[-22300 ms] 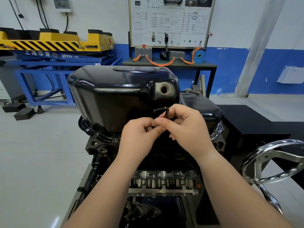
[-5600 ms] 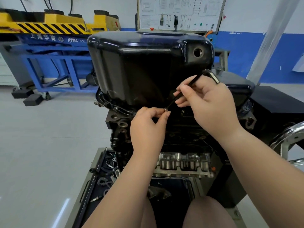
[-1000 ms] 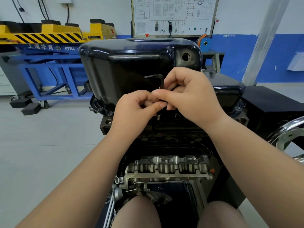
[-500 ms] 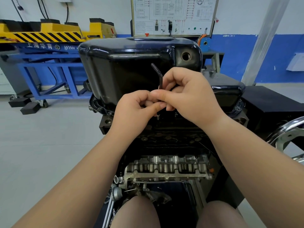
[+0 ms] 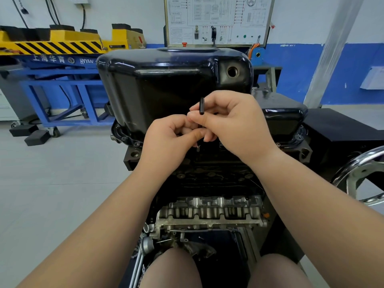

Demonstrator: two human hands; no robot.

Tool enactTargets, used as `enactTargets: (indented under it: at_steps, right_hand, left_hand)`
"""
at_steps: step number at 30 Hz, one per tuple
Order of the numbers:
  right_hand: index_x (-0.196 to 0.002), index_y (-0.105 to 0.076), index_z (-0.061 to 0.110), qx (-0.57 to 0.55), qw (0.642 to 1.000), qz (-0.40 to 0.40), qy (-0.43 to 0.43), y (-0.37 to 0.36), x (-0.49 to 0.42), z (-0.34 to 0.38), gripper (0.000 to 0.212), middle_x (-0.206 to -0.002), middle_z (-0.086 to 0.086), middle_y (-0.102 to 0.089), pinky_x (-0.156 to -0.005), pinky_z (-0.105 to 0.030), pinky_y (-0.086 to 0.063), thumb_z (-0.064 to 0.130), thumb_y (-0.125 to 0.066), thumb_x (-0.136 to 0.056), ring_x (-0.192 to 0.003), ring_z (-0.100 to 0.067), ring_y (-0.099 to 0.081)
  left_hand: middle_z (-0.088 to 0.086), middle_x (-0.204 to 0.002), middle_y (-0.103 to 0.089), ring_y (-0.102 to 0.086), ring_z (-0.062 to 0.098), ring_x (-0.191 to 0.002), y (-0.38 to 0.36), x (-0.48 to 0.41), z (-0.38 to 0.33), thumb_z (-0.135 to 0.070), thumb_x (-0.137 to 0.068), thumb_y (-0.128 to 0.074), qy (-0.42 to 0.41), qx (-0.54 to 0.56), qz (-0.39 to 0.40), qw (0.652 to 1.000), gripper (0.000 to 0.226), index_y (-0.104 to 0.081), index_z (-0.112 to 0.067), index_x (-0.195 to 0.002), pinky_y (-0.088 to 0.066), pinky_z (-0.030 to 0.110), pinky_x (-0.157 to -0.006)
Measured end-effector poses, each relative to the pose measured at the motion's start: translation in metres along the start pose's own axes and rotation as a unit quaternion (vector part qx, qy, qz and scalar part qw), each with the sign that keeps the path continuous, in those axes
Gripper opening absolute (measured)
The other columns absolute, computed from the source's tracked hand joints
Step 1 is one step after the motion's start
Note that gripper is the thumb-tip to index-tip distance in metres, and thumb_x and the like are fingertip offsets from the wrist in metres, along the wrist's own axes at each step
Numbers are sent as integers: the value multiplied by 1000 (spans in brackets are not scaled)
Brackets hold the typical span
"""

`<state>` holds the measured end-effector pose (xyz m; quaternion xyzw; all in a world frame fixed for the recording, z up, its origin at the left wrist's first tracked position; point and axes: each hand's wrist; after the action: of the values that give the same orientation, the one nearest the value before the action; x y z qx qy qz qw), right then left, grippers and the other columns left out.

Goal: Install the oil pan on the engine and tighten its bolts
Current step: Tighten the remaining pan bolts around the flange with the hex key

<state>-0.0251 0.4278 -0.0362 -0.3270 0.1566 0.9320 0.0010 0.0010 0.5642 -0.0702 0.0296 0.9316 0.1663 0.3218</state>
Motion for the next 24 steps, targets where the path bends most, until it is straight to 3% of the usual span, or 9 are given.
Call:
enactTargets:
  at_steps: [5,10,12,15,18,21,24]
  right_hand:
    - [-101,-66,18,14,998,68,1,8,0,1,20,-88,-5,-72,-52,-21,-52,3,-57,-90,-54,-11,-60]
    - [-78,-67,11,46,999,-9,4,4,-1,0,5,-72,-2,-70,-45,-15,-45,9,-72,-80,-43,-3,-54]
    - [-75,-63,8,53,998,-19,3,2,0,-2,14,-72,-7,-69,-46,-15,-45,13,-75,-77,-45,-5,-55]
    - [-87,-65,12,30,999,13,1,3,1,-2,6,-80,1,-68,-49,-18,-49,13,-70,-82,-48,-7,-58]
    - [-101,-66,16,8,998,56,-8,5,1,-1,17,-91,0,-71,-52,-23,-53,6,-59,-90,-52,-10,-61]
    - [-94,-69,11,13,1000,20,-6,4,0,-1,11,-79,-6,-71,-50,-19,-50,5,-63,-86,-49,-9,-59]
    - [-77,-64,14,38,999,-14,3,1,0,-1,10,-64,5,-65,-49,-14,-47,10,-73,-78,-46,-4,-59]
  left_hand:
    - [-10,-49,-57,-45,-3,-40,4,-2,-1,-21,-85,-65,24,19,39,999,16,-67,-29,-71,-31,5,-44]
    - [-6,-50,-60,-43,-2,-38,2,-2,-1,-24,-82,-69,25,17,31,999,16,-66,-34,-70,-32,8,-42]
    - [-2,-53,-62,-45,-1,-40,1,-1,-1,-28,-77,-73,22,4,9,1000,8,-67,-28,-71,-33,9,-43]
    - [-2,-53,-62,-47,-3,-41,2,-1,0,-26,-80,-70,10,-9,2,1000,12,-66,-27,-69,-33,6,-43]
    - [-8,-50,-57,-45,-3,-40,6,-2,-1,-20,-87,-63,15,-12,28,999,19,-67,-27,-70,-31,6,-44]
    - [-9,-52,-58,-43,-1,-40,8,-2,-2,-22,-88,-61,18,-11,58,998,18,-69,-26,-72,-31,8,-44]
    - [-6,-52,-60,-44,-2,-40,7,-1,-2,-27,-80,-69,16,-12,33,999,12,-67,-30,-69,-32,8,-43]
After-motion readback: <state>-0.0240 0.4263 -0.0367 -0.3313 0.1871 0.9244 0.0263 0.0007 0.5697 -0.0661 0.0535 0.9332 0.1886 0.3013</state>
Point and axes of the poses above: each hand's wrist, its own x-axis away from the middle knuckle, its own y-axis out of the back of the hand, z = x × y
